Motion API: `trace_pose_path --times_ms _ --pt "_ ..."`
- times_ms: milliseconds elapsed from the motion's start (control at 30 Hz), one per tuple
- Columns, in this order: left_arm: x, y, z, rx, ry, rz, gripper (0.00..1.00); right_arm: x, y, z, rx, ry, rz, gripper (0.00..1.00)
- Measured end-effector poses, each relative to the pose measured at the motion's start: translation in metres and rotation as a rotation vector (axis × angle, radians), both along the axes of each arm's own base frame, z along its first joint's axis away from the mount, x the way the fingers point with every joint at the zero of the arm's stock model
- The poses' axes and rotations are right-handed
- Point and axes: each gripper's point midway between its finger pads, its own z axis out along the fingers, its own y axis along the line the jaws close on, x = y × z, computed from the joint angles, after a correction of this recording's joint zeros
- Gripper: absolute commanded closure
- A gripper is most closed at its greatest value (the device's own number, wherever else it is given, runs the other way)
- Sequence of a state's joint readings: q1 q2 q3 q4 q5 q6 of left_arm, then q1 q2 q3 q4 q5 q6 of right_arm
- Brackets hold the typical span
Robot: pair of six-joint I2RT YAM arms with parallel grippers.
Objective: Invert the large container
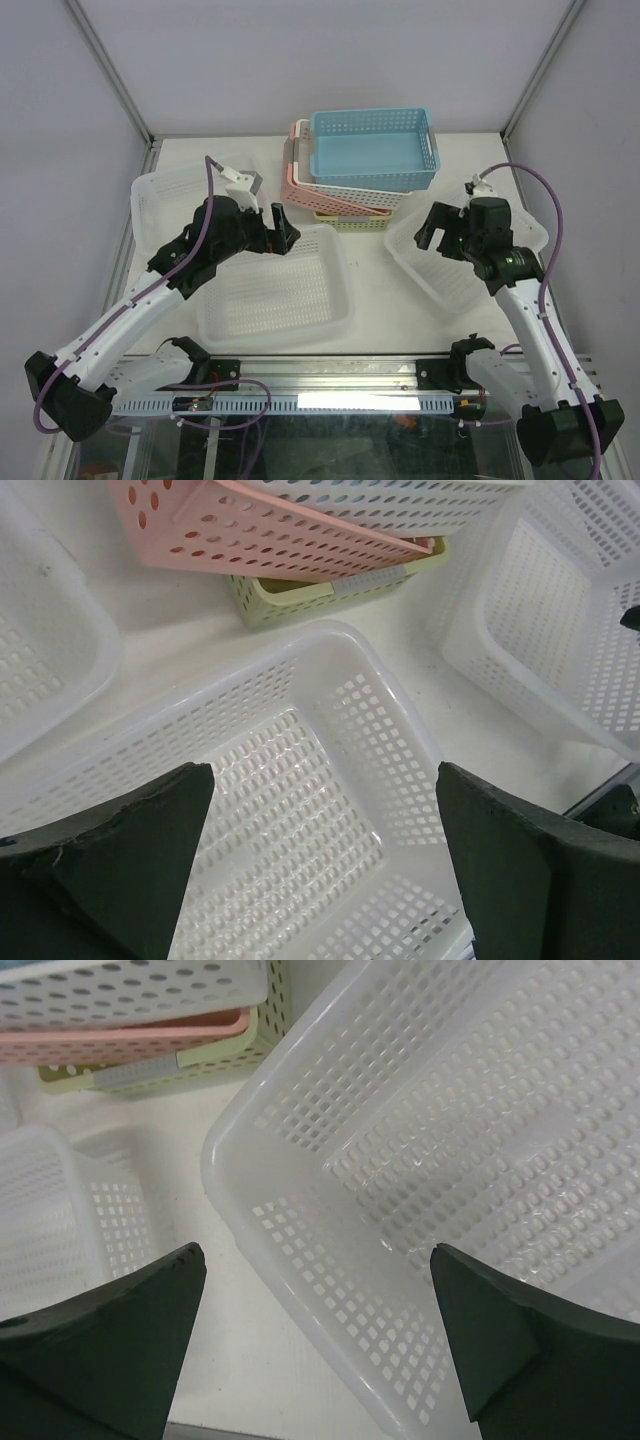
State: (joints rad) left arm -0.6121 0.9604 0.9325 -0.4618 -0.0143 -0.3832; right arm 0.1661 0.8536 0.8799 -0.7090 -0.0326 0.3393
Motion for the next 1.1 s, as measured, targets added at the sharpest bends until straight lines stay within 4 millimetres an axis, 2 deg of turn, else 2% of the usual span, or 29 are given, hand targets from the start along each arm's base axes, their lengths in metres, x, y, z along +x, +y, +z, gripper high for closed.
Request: trace_pose_path --times_ms 100,167,300,367,467,633,700,867,933,1067,1100 --pt "0.003 -0.003 -0.009 0.02 0.023 0.005 0.01 -0.003 0.015 -0.015 0.014 0.063 0.055 0.01" --pt "0.004 -0.004 -0.012 0.023 0.033 0.008 0.01 -0.009 0.025 -0.032 0.026 0.124 0.091 0.0" --pt "0.005 -0.005 -0.012 0.012 0.039 0.014 0.01 -0.028 0.039 -0.063 0.034 0.247 0.143 0.02" --pt "0.006 -0.006 -0.011 0.006 0.036 0.015 0.01 -0.034 0.046 -0.072 0.029 0.292 0.166 0.05" --pt "0.007 -0.006 -0.009 -0.001 0.03 0.016 0.01 -0.04 0.057 -0.079 0.019 0.325 0.205 0.14" --pt "0.007 -0.007 -0.009 -0.005 0.028 0.017 0.01 -0.046 0.066 -0.089 -0.039 0.356 0.235 0.41" --pt "0.007 -0.007 -0.008 -0.009 0.028 0.018 0.01 -0.049 0.068 -0.093 -0.067 0.365 0.244 0.47" --pt "0.008 -0.01 -0.008 -0.029 0.033 0.023 0.01 -0.053 0.074 -0.096 -0.101 0.367 0.271 0.51" --pt "0.007 -0.009 -0.012 -0.028 0.043 0.025 0.01 -0.054 0.076 -0.096 -0.118 0.369 0.279 0.58" --pt "0.006 -0.009 -0.018 -0.029 0.06 0.031 0.01 -0.053 0.082 -0.091 -0.132 0.362 0.304 0.81" --pt "0.006 -0.009 -0.018 -0.03 0.061 0.031 0.01 -0.051 0.084 -0.086 -0.135 0.351 0.308 0.82"
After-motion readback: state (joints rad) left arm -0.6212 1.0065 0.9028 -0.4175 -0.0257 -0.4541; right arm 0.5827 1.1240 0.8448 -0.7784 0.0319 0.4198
